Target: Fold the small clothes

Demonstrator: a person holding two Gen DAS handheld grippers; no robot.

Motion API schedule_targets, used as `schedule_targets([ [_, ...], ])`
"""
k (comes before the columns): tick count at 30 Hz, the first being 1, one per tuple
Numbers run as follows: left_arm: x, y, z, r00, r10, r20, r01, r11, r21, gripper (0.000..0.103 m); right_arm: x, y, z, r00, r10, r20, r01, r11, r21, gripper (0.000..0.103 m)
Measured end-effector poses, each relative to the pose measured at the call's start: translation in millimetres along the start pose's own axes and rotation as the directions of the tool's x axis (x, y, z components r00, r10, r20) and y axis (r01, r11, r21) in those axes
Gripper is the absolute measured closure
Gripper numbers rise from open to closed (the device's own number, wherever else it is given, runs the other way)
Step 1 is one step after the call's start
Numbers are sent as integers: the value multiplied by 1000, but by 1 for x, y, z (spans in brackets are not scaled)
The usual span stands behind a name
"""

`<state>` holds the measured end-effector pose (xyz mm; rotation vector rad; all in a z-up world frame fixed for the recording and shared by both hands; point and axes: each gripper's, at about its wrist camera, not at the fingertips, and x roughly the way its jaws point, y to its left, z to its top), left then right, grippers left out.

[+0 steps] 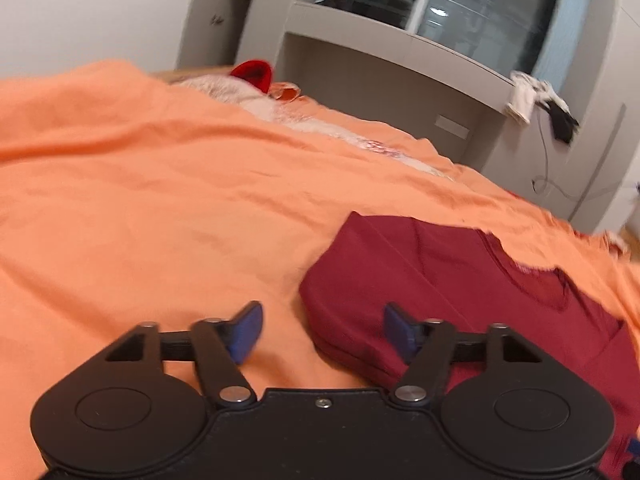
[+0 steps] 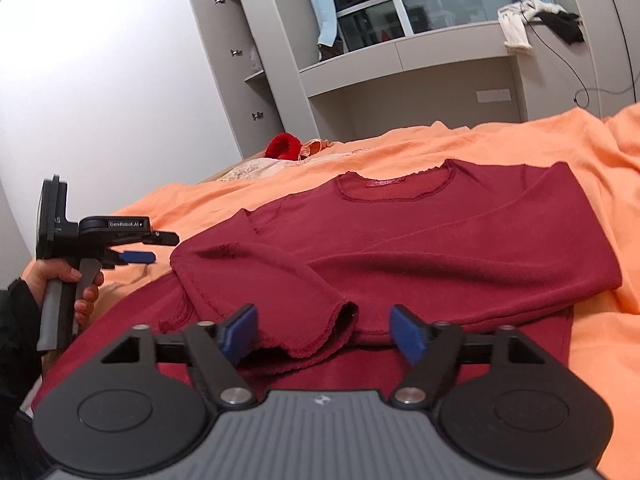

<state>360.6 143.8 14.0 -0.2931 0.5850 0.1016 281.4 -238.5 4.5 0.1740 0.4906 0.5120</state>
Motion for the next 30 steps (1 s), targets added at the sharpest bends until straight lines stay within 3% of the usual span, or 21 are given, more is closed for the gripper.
schedule_targets([
  [2, -7, -8, -5, 1000, 4, -4, -3, 998, 56, 30, -8, 3, -2, 1000, -9, 10, 10, 999, -34, 13],
  [6, -31, -21, -17, 1000, -13, 22, 11, 993, 116, 14, -29, 12, -10, 999, -27, 39, 32, 992, -121, 0],
  [12, -89, -36, -46, 988, -130, 77, 117, 981, 155, 1, -63, 33, -33, 995, -49, 83, 73, 950, -305, 0],
  [16, -126, -48, -73, 972, -190, 138, 158, 963, 219, 1, -87, 48, -54, 993, -49, 108, 87, 920, -382, 0],
  [20, -154, -57, -100, 963, -200, 178, 144, 948, 284, 1, -107, 68, -79, 992, -30, 122, 86, 872, -482, 0],
  [24, -176, -57, -126, 962, -184, 202, 113, 941, 319, 1, -118, 93, -113, 993, -28, 116, 95, 775, -625, 0],
  [30, -200, -53, -157, 961, -211, 181, 132, 919, 371, 1, -118, 124, -163, 991, -75, 115, 137, 550, -824, 0],
])
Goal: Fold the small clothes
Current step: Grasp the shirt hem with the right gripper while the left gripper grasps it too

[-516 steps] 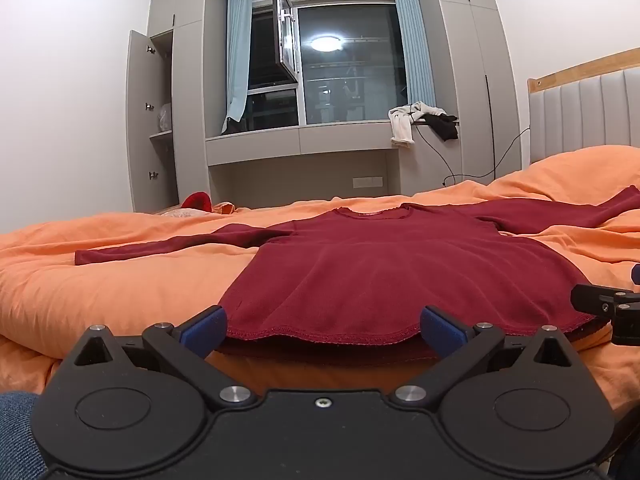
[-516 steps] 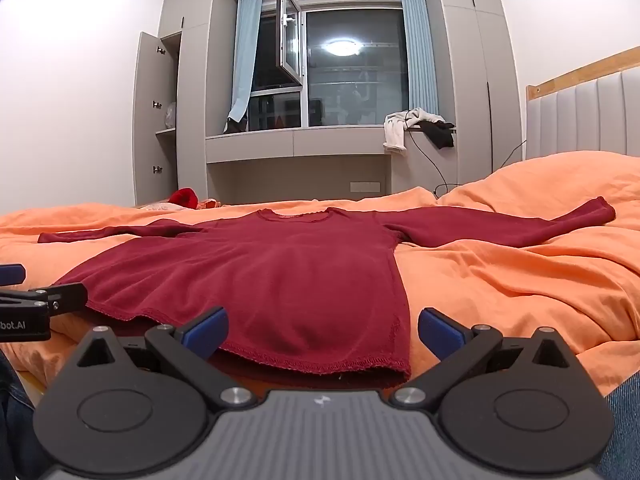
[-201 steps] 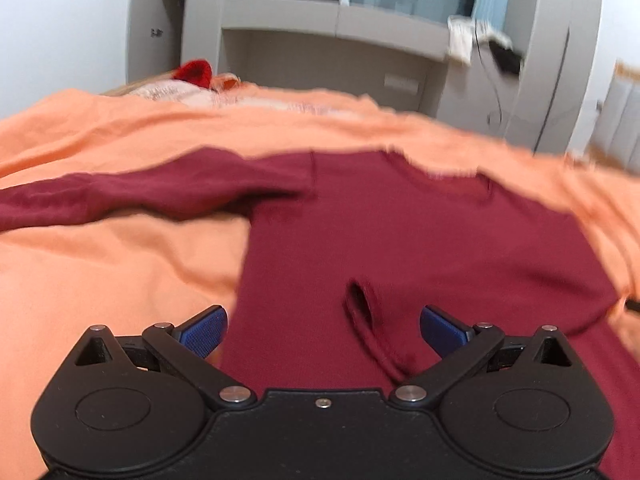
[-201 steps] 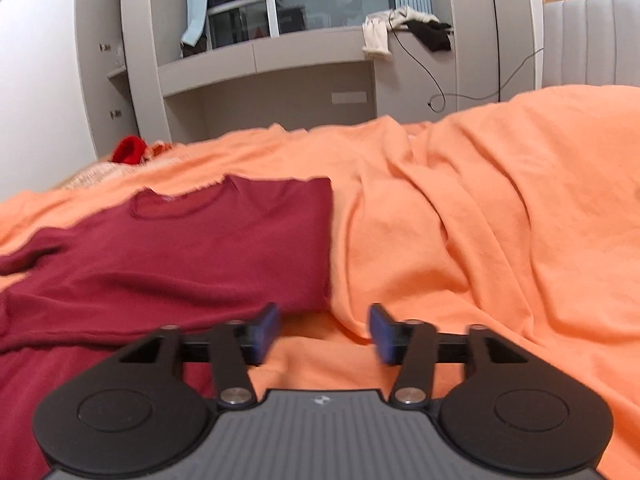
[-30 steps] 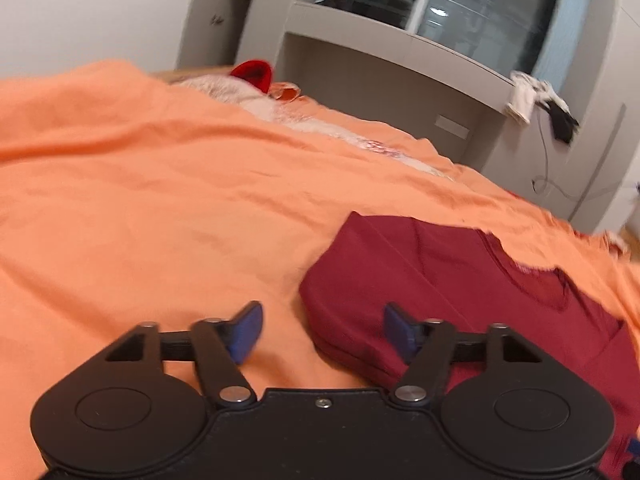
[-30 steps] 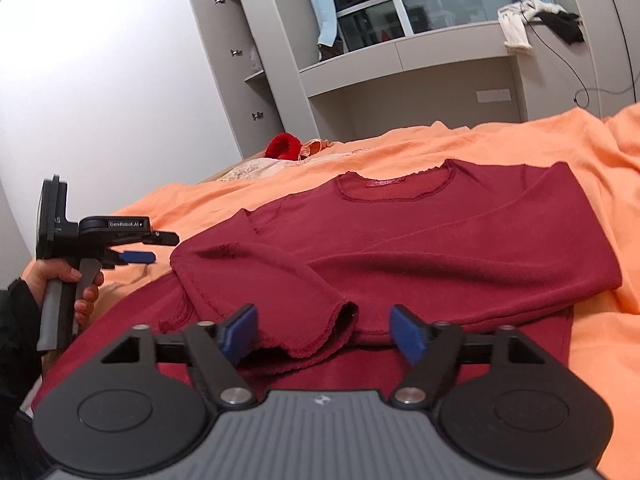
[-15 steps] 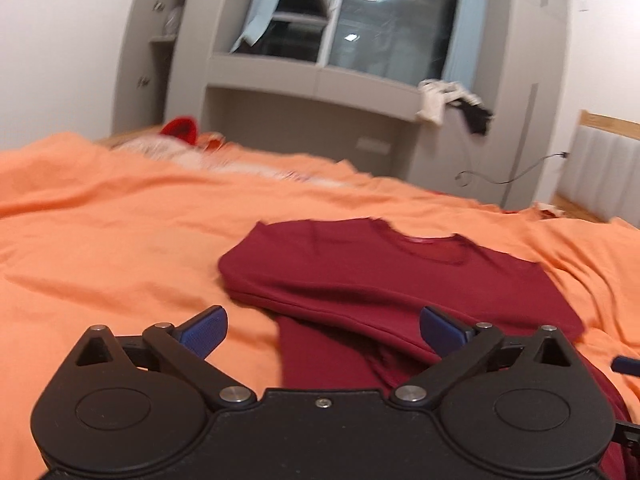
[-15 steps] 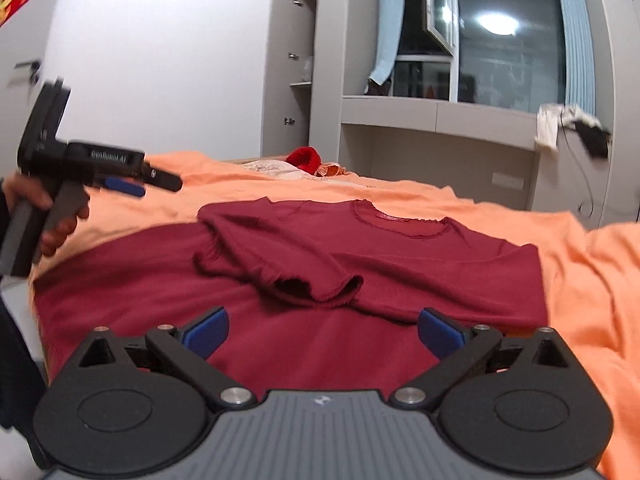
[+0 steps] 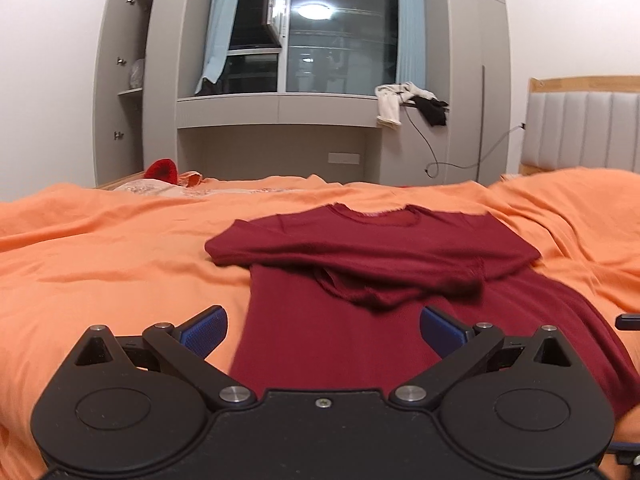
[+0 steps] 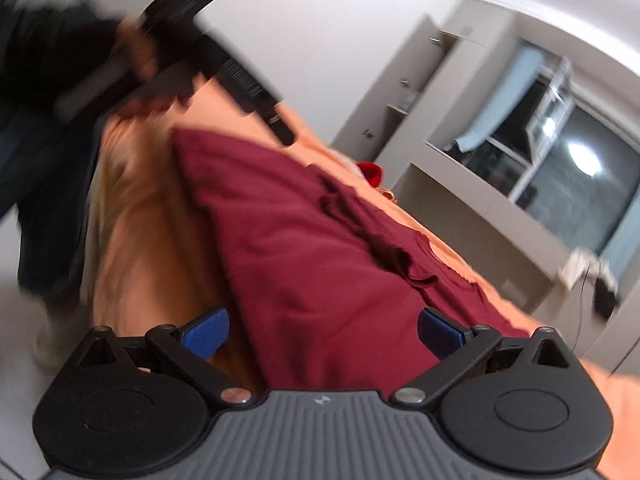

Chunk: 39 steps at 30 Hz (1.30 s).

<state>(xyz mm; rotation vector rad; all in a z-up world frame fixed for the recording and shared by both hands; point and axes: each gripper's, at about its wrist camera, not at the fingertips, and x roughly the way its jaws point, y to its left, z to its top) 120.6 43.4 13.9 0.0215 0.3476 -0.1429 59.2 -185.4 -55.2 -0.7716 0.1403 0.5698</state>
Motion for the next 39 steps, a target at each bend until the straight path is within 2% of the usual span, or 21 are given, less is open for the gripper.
schedule_targets([
  [3, -9, -3, -7, 1000, -5, -9, 5, 1000, 9, 1, 10, 19, -5, 996, -70, -51, 64, 993, -103, 0],
  [7, -16, -6, -12, 1000, -10, -14, 10, 1000, 9, 1, 29, 34, -12, 976, -180, -120, 152, 965, -216, 1],
  [9, -18, -6, -13, 1000, -17, -17, 17, 1000, 7, 1, 37, 39, -15, 969, -207, -133, 170, 954, -245, 3],
  [11, -21, -7, -15, 1000, -19, -20, 19, 1000, 10, 1, 40, 39, -15, 969, -205, -137, 169, 956, -238, 13],
  [15, -24, -10, -19, 999, -29, -25, 30, 999, 21, 1, 36, 40, -12, 976, -144, -162, 110, 973, -203, 43],
  [17, -26, -12, -20, 999, -44, -26, 45, 999, 31, 1, 34, 43, -9, 977, -139, -161, 106, 975, -195, 52],
  [19, -29, -14, -21, 998, -64, -18, 65, 997, 51, 1, 29, 41, -7, 978, -128, -164, 100, 980, -170, 66],
  [24, -36, -25, -26, 991, -134, 1, 133, 983, 130, 1, 15, 28, 0, 980, -140, -138, 133, 989, -64, 89],
  [30, -38, -51, -39, 981, -195, -16, 192, 943, 271, 1, 0, 4, 7, 972, -229, -53, 232, 969, 79, 91],
  [33, -36, -69, -48, 988, -157, 12, 141, 915, 379, 1, -7, -7, 10, 966, -257, -18, 257, 957, 138, 92],
  [35, -34, -82, -54, 989, -141, 35, 110, 883, 456, 1, -9, -13, 13, 961, -277, 5, 273, 947, 170, 92],
  [39, -25, -99, -63, 993, -112, 25, 81, 838, 540, 1, -16, -26, 16, 952, -303, 29, 290, 932, 219, 92],
])
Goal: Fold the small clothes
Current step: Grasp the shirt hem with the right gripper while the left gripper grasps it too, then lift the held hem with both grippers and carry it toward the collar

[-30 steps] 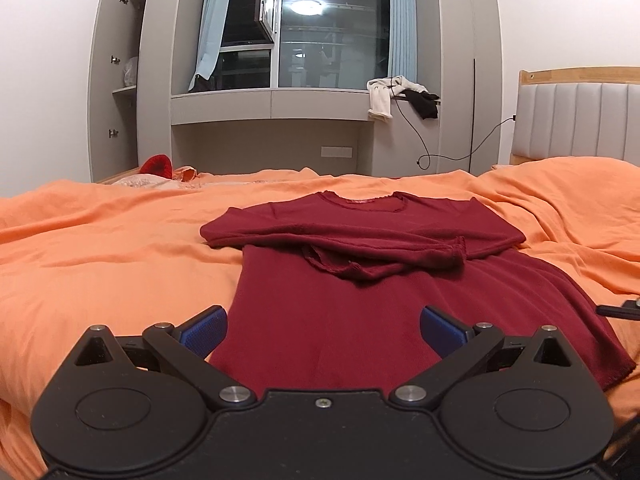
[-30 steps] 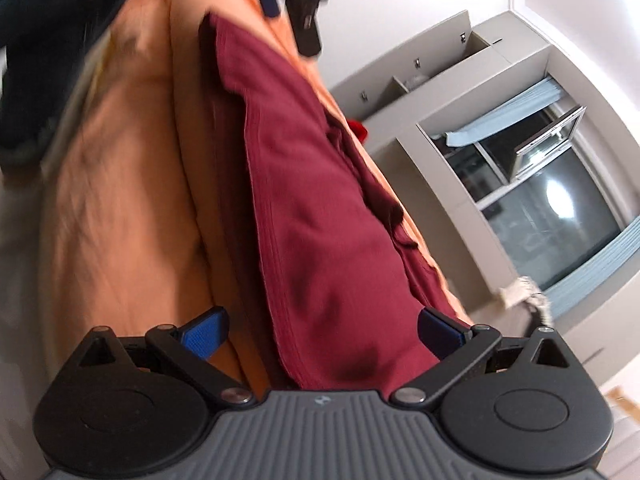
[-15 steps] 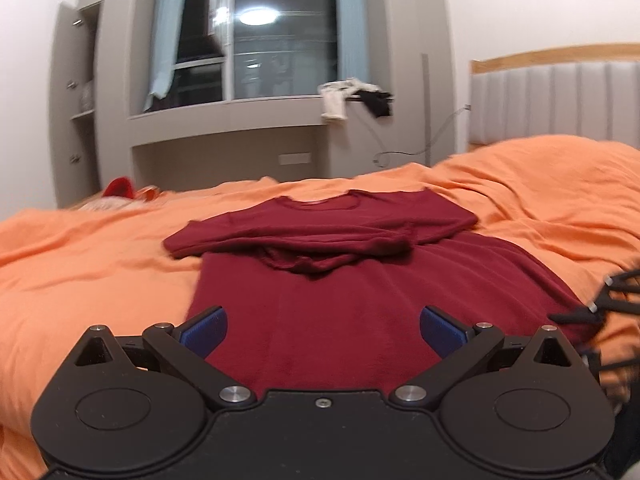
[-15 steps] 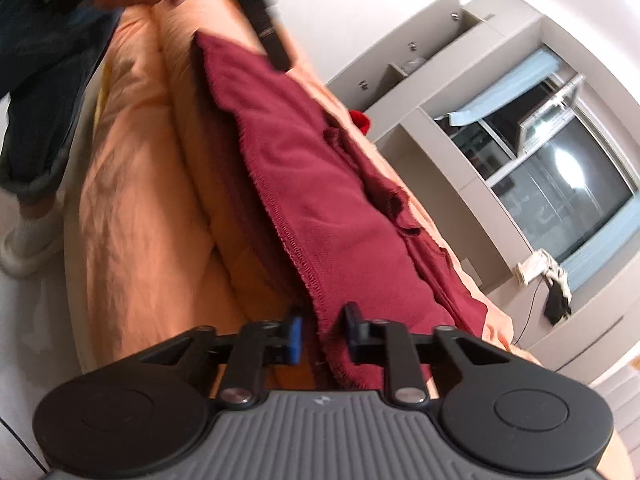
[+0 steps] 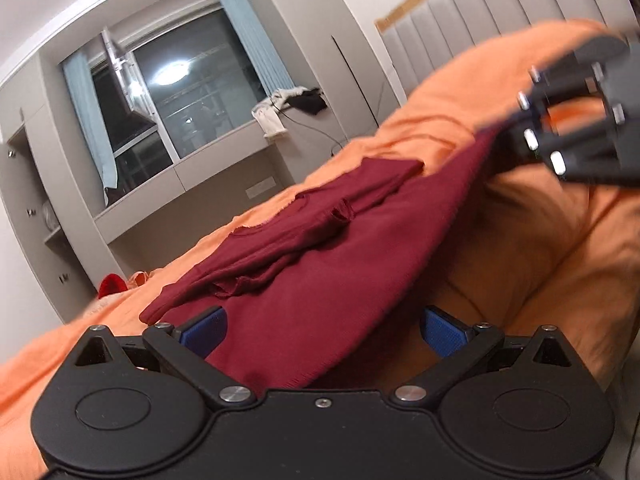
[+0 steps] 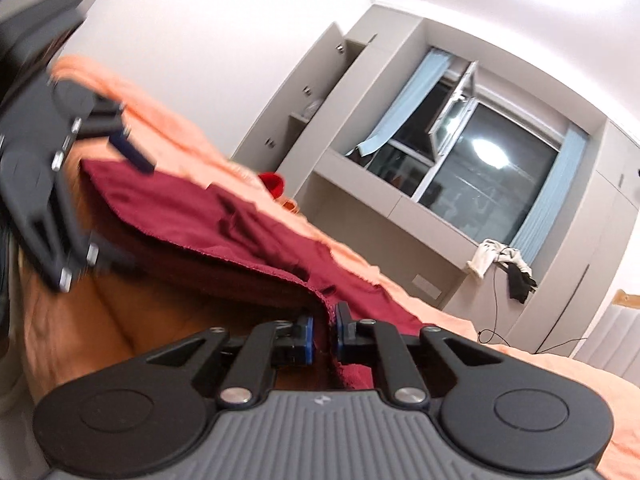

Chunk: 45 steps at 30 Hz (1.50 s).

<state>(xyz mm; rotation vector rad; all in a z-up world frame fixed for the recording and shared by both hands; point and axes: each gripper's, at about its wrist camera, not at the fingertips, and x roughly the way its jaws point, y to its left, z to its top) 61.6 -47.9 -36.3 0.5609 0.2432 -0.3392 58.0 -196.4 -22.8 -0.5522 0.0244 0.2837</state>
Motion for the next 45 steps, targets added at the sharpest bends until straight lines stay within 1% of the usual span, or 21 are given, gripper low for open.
schedule_targets([
  [4, 4, -8, 0, 1000, -3, -7, 4, 999, 48, 1, -3, -8, 1, 1000, -16, 7, 16, 1000, 26, 92],
  [6, 6, -8, -1, 1000, 25, -11, -24, 998, 57, 1, -6, -8, 0, 1000, -28, 9, 28, 999, 25, 92],
  [8, 12, -5, -2, 995, 89, -36, -86, 995, 59, 2, -9, -9, -1, 999, -43, 4, 43, 999, 25, 92],
  [10, 17, -1, -2, 983, 172, -61, -168, 984, 61, 2, -9, -10, -2, 998, -58, -2, 58, 998, 24, 92],
  [11, 20, 3, -3, 974, 215, -76, -211, 976, 59, 3, -10, -12, -2, 998, -64, -6, 64, 998, 25, 92],
  [14, 20, 21, -4, 959, 261, -112, -265, 964, -16, 8, -9, -14, -2, 998, -69, -13, 69, 997, 26, 92],
  [15, 18, 26, -4, 954, 273, -121, -279, 959, -37, 12, -9, -13, -2, 997, -71, -14, 71, 997, 25, 92],
  [17, 15, 36, -7, 942, 304, -140, -316, 946, -69, 17, -9, -14, -1, 997, -71, -13, 71, 997, 27, 92],
  [19, 13, 43, -9, 930, 332, -156, -347, 935, -76, 28, -9, -14, -1, 997, -73, -13, 73, 997, 26, 92],
  [20, 12, 45, -11, 927, 338, -159, -353, 932, -76, 30, -8, -13, 0, 997, -75, -14, 75, 997, 25, 92],
  [22, 7, 45, -10, 926, 347, -147, -360, 930, -70, 41, -6, -12, 3, 997, -79, -18, 79, 997, 21, 92],
  [23, 4, 45, -12, 926, 351, -138, -362, 930, -61, 44, -6, -11, 3, 997, -80, -21, 80, 997, 17, 92],
  [25, 0, 44, -13, 928, 349, -127, -358, 932, -52, 54, -7, -7, 1, 997, -71, -35, 72, 997, 9, 92],
  [26, -2, 44, -15, 932, 340, -126, -348, 936, -53, 56, -7, -6, -1, 997, -64, -44, 64, 998, 0, 92],
  [28, -4, 45, -16, 938, 321, -131, -331, 941, -65, 63, -6, -1, -4, 995, -67, -68, 64, 997, -42, 92],
  [32, -7, 52, -19, 937, 318, -144, -334, 937, -103, 77, -4, 8, -11, 992, -71, -102, 59, 992, -112, 92],
  [34, -10, 53, -20, 934, 323, -150, -342, 933, -116, 92, -3, 12, -13, 991, -70, -113, 56, 991, -122, 92],
  [37, -16, 57, -21, 933, 336, -128, -352, 925, -142, 97, -3, 17, -12, 991, -62, -115, 47, 990, -137, 92],
  [39, -23, 62, -18, 935, 345, -82, -354, 919, -174, 97, -7, 18, -12, 992, -66, -106, 50, 988, -147, 93],
  [42, -34, 69, -12, 936, 350, -30, -348, 910, -225, 98, -13, 14, -6, 993, -91, -75, 79, 985, -153, 95],
  [45, -47, 77, 2, 941, 339, 12, -323, 907, -270, 98, -22, 5, 6, 991, -125, -48, 116, 980, -161, 96],
])
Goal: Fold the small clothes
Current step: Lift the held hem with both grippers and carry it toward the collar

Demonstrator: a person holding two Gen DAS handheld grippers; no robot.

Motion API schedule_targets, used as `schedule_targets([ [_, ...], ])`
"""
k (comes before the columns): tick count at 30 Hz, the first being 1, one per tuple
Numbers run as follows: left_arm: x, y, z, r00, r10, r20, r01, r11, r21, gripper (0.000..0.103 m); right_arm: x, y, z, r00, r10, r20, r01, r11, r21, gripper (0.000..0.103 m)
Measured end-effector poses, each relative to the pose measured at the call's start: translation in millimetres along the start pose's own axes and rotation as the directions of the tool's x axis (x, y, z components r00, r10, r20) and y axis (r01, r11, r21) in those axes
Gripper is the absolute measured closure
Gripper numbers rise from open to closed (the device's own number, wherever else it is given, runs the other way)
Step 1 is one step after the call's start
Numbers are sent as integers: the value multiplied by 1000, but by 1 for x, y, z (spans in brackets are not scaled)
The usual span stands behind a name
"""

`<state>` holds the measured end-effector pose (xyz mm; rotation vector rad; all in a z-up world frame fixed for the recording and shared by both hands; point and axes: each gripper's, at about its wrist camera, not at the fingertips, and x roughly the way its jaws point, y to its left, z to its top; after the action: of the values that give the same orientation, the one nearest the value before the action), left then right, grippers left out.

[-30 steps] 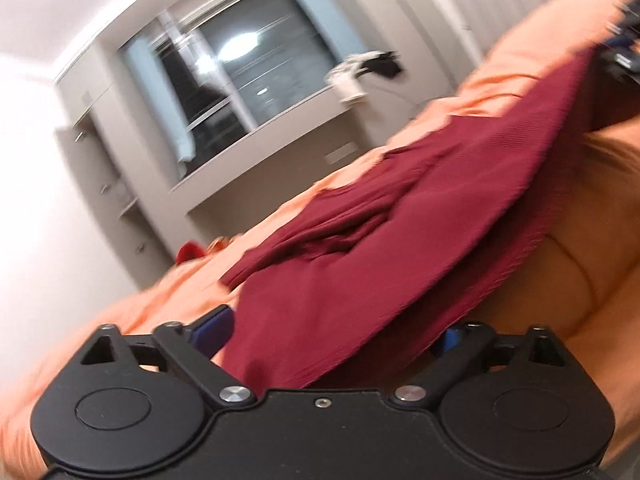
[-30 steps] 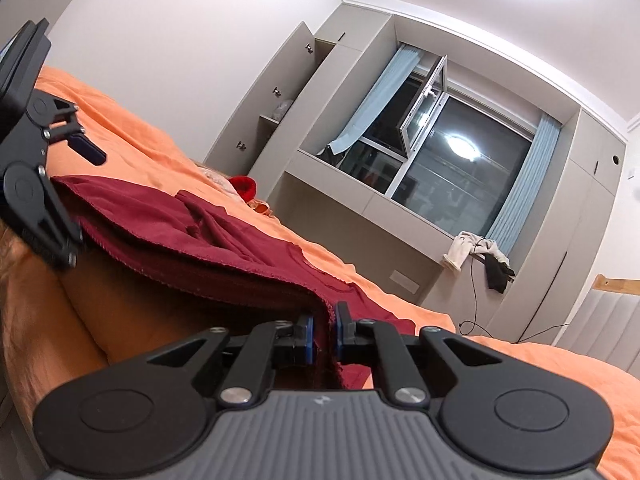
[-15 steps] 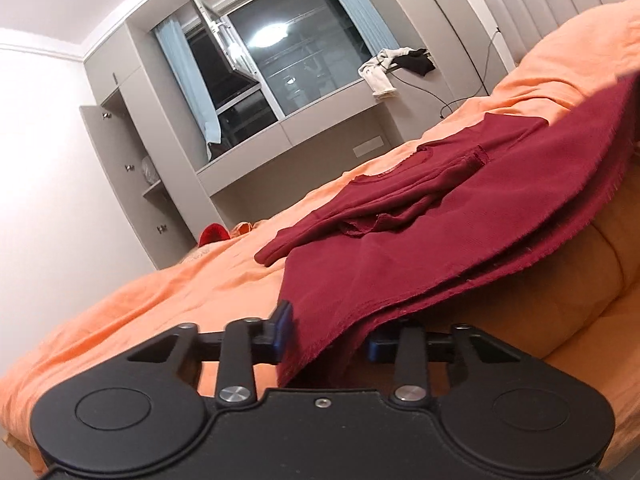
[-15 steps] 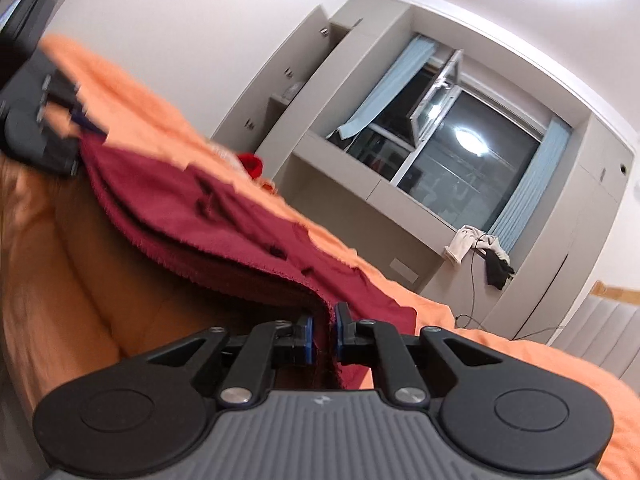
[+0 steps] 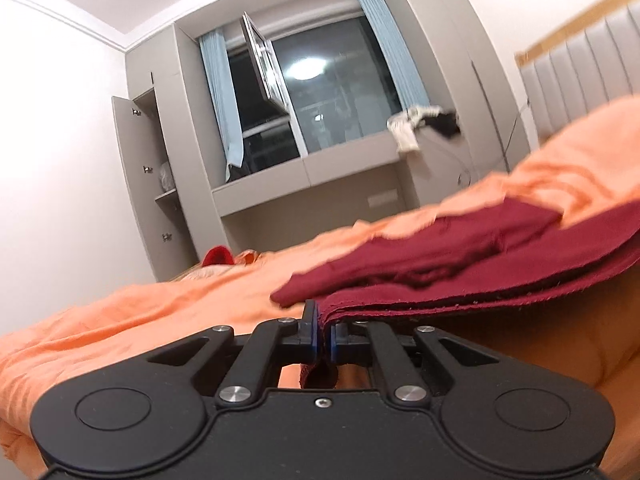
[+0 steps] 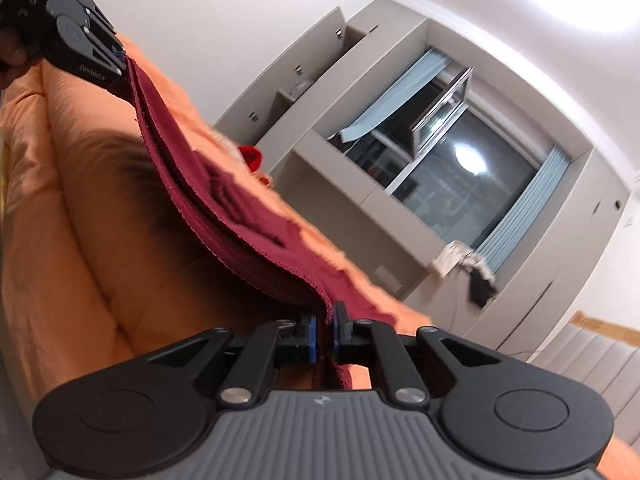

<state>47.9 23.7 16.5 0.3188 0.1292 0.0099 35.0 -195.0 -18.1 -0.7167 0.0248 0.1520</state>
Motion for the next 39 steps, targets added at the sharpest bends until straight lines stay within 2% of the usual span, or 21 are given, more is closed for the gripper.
schedule_targets([
  [3, -14, 7, 17, 999, -30, 39, 32, 999, -35, 98, -16, -19, 9, 999, -35, 18, 34, 999, 22, 97],
  [6, -38, 8, 31, 994, -56, 92, 57, 998, -3, 98, -42, -33, 17, 997, -64, 45, 63, 998, 30, 98],
  [14, -121, 29, 67, 978, -133, 162, 139, 990, -29, 98, -120, -53, 42, 989, -86, 120, 78, 995, 64, 98],
  [16, -136, 33, 75, 973, -147, 179, 155, 987, -29, 98, -125, -59, 45, 987, -85, 134, 76, 994, 73, 98],
  [19, -140, 36, 87, 969, -175, 172, 185, 982, -45, 98, -109, -75, 49, 986, -78, 146, 61, 991, 118, 98],
  [21, -131, 39, 94, 967, -186, 174, 201, 977, -72, 98, -91, -83, 50, 981, -97, 166, 78, 990, 119, 98],
  [23, -120, 38, 101, 971, -162, 175, 176, 982, -66, 98, -67, -90, 54, 975, -121, 186, 101, 989, 112, 98],
  [27, -73, 40, 123, 976, -145, 161, 161, 983, -90, 98, -1, -104, 64, 973, -141, 183, 118, 984, 132, 98],
  [30, -26, 43, 139, 980, -154, 125, 169, 978, -123, 98, 52, -110, 68, 976, -152, 156, 129, 981, 148, 98],
  [34, 44, 41, 156, 990, -122, 70, 129, 985, -111, 98, 114, -118, 67, 983, -149, 110, 130, 977, 167, 98],
  [39, 130, 38, 155, 996, -86, -25, 82, 989, -125, 98, 191, -120, 54, 995, -92, 34, 84, 980, 178, 97],
])
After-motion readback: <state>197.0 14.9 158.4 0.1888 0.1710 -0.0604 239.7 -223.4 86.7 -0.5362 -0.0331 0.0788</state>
